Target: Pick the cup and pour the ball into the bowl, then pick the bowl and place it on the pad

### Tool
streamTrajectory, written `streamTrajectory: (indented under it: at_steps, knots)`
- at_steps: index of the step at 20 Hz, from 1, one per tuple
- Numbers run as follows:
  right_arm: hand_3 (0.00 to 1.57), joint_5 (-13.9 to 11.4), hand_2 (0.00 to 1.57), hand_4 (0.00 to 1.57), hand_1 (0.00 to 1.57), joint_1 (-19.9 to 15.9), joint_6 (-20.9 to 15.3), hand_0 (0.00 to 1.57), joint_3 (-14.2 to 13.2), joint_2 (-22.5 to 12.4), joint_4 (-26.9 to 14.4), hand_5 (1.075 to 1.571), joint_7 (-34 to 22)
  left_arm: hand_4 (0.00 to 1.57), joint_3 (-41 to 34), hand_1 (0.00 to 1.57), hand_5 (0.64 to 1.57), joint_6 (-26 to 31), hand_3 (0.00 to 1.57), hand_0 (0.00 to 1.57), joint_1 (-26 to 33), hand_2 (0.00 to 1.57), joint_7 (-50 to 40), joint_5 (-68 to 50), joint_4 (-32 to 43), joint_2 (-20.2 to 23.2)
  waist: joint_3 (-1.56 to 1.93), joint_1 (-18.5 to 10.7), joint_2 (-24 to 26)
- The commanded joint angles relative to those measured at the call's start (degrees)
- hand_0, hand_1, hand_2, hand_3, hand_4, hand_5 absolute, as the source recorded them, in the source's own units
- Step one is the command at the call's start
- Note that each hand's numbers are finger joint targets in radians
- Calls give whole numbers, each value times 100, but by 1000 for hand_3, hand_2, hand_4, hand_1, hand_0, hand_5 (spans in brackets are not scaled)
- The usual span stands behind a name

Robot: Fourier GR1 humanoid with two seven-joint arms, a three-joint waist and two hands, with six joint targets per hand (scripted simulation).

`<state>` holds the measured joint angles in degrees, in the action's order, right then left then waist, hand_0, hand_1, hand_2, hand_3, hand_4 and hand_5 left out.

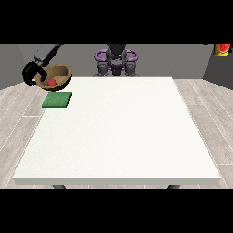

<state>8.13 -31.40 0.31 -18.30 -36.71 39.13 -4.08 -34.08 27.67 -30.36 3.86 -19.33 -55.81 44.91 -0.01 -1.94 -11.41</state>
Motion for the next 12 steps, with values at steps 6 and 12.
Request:
streamTrajectory:
  at_steps: [6,12]
  knots:
    - [552,182,1571,1023,1571,-48,134,1571,-254,188,-518,1571,531,1203,183,0,1557,-207,0,0,59,0,178,-4,-259,-206,5,-91,-216]
    - [1163,406,1571,191,1571,-222,-218,1571,-661,-89,-887,1557,346,1191,-17,0,1561,-87,0,0,-91,0,55,-268,-243,139,5,-247,-430]
